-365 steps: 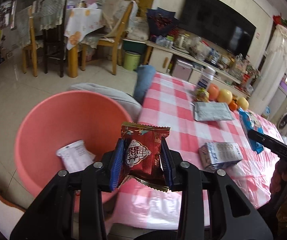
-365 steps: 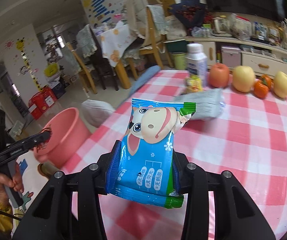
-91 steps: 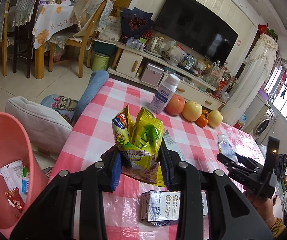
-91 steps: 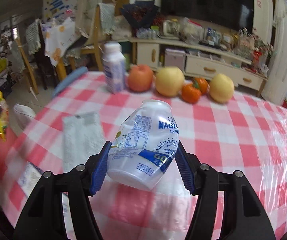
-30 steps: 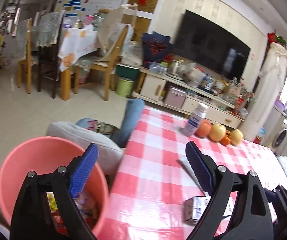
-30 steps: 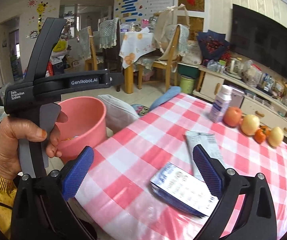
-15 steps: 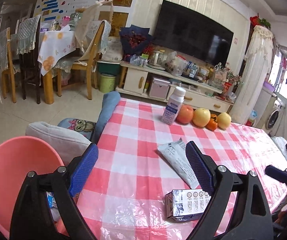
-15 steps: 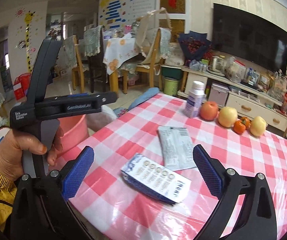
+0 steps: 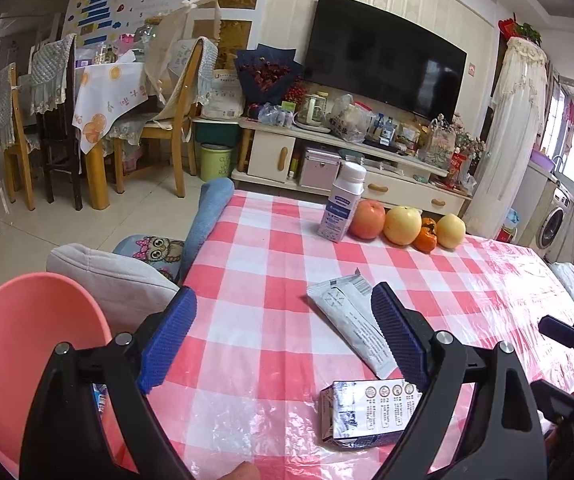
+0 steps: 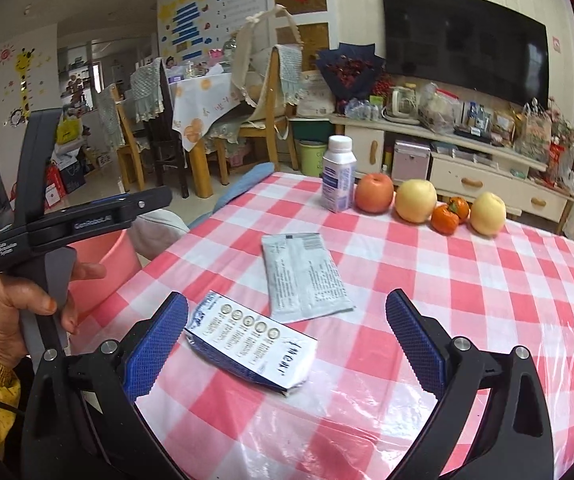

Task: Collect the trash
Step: 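Move both open tools back over the table toward the white-blue box, then grasp the white-blue printed box with the right tool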

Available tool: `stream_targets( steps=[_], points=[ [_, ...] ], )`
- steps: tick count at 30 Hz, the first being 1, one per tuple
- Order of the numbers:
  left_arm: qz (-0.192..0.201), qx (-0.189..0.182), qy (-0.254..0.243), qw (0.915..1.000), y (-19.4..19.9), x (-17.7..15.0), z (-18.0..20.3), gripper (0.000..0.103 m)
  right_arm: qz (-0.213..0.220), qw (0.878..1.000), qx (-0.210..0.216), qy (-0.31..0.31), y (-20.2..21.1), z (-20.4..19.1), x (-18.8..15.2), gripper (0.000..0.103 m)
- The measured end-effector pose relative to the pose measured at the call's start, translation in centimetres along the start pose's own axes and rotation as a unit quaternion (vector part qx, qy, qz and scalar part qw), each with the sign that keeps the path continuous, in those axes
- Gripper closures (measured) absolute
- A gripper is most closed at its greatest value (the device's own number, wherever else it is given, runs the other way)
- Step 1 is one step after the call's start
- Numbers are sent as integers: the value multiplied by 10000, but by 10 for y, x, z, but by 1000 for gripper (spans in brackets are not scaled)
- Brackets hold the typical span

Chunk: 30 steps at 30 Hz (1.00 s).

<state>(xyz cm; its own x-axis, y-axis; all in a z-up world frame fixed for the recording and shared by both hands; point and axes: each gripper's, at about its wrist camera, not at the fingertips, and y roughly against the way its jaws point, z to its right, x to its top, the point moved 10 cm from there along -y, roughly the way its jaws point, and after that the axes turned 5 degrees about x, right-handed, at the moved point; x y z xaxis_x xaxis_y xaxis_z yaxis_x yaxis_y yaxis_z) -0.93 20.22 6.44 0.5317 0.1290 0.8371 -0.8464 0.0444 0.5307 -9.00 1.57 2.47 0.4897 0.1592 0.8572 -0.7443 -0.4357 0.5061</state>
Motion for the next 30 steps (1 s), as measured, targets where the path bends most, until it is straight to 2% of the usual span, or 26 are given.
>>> stream_targets(
  steps=[5,10,14,19,25,30],
  points=[
    [-158,-169,-62,9997,-7,-4,15,13,-118,9999,-13,-101,-3,20,-5,5],
    [-561,-380,-67,9977,-23,-16,36,13,-292,9993,79,-227,-9,34,-11,5],
    [-811,-300,-31,9962,-34,-22,43,13,-549,9977,307,-268,-18,36,-20,5],
    [-961,-251,143,9950,-39,-23,40,13,-802,9945,633,249,-37,19,-32,5],
    [-1134,-389,349,9922,-45,-22,34,13,-1204,9796,1298,951,-66,-12,-43,5],
    [-1291,-448,384,9899,-51,-24,34,13,-1472,9655,1470,1569,-93,-25,-52,5]
  ],
)
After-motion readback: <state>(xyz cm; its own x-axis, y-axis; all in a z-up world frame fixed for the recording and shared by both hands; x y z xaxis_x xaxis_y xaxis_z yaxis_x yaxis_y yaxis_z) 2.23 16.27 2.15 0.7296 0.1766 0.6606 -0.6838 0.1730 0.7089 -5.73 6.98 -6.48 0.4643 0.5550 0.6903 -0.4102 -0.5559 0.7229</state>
